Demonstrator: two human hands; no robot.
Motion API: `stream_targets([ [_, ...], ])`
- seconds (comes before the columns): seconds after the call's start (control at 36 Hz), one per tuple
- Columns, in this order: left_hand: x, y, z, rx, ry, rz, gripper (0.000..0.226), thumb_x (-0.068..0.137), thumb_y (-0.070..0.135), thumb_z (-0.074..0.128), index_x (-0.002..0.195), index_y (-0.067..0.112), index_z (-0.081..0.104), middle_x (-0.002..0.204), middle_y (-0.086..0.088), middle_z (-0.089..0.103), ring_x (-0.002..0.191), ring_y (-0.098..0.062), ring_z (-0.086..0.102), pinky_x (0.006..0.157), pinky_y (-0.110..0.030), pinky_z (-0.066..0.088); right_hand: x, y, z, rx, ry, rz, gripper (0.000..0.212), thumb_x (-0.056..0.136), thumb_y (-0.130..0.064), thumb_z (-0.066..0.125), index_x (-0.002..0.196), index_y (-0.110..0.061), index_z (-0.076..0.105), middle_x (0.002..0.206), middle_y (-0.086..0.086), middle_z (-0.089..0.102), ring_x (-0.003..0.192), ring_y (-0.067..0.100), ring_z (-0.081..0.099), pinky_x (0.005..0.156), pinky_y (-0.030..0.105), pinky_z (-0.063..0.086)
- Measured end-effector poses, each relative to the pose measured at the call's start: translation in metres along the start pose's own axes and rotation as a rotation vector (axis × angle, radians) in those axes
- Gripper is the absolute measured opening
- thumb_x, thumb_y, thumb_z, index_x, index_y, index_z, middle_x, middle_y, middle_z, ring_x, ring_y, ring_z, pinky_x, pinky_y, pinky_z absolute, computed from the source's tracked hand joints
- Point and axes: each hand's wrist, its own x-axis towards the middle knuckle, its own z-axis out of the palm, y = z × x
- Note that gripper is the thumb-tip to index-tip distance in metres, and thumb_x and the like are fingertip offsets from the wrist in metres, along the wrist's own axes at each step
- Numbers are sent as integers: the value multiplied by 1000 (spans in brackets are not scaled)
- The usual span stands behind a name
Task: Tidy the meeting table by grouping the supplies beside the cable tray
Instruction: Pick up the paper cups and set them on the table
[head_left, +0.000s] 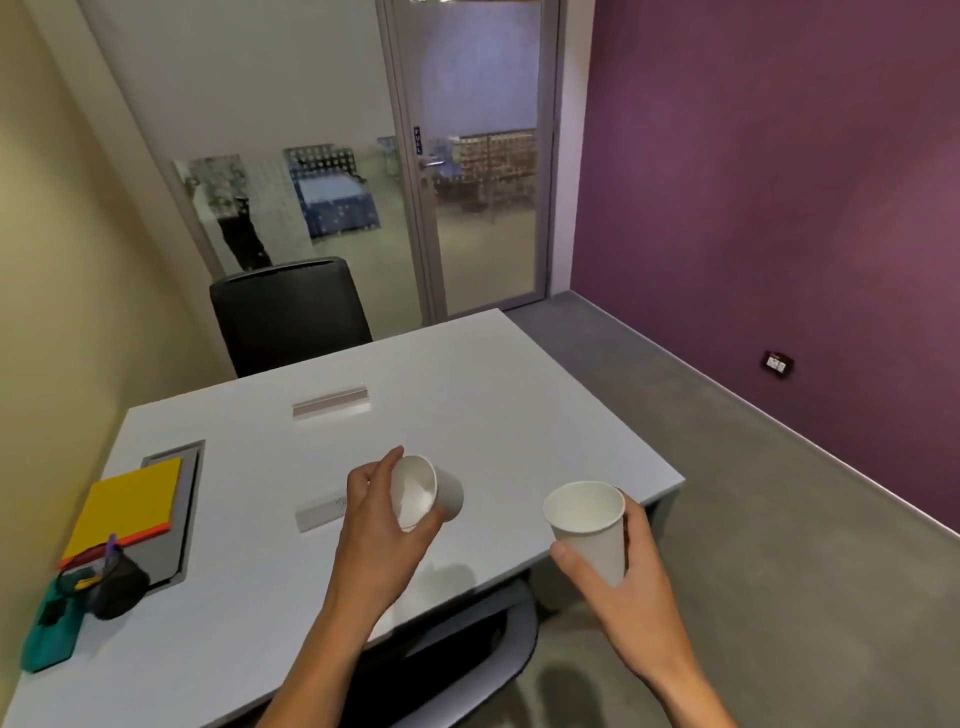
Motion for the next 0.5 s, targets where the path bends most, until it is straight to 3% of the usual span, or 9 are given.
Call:
stream_targets([
  [0.08, 21, 7, 25, 6, -42, 3, 78, 79, 40, 76, 146, 34, 36, 125, 21, 30, 108, -4, 44, 88, -23, 37, 18, 13, -17, -9, 24, 31, 64, 81, -29, 85, 126, -55, 47, 124, -26, 60, 115, -6, 57, 86, 9, 48],
  [0.17, 43, 8, 49, 21, -78, 17, 74, 81, 34, 75, 145, 31, 38, 133, 14, 35, 110, -4, 44, 90, -24, 38, 45, 25, -33, -16, 48, 61, 63, 80, -28, 85, 127, -49, 49, 120, -29, 61, 112, -8, 58, 87, 16, 48],
  [0.25, 63, 7, 77, 16, -129, 7, 73, 82, 29, 75, 145, 29, 38, 136, 11, 35, 113, -8, 46, 92, -25, 38, 76, 34, -44, -26, 32, 86, 64, 80, -32, 85, 129, -49, 47, 118, -33, 60, 110, -8, 58, 81, 9, 50],
  [0.39, 96, 13, 120, -7, -179, -18, 74, 83, 28, 75, 146, 29, 36, 138, 10, 33, 118, -11, 47, 95, -24, 38, 135, 41, -50, -54, 3, 98, 68, 69, -49, 81, 125, -59, 44, 120, -30, 61, 113, -3, 57, 86, 18, 50],
  [0.5, 128, 21, 145, -43, -160, -24, 75, 82, 26, 76, 146, 30, 36, 137, 12, 31, 112, -7, 46, 93, -24, 39, 182, 48, -52, -69, -31, 95, 70, 69, -52, 80, 123, -68, 39, 121, -37, 57, 113, -11, 54, 84, 14, 46],
])
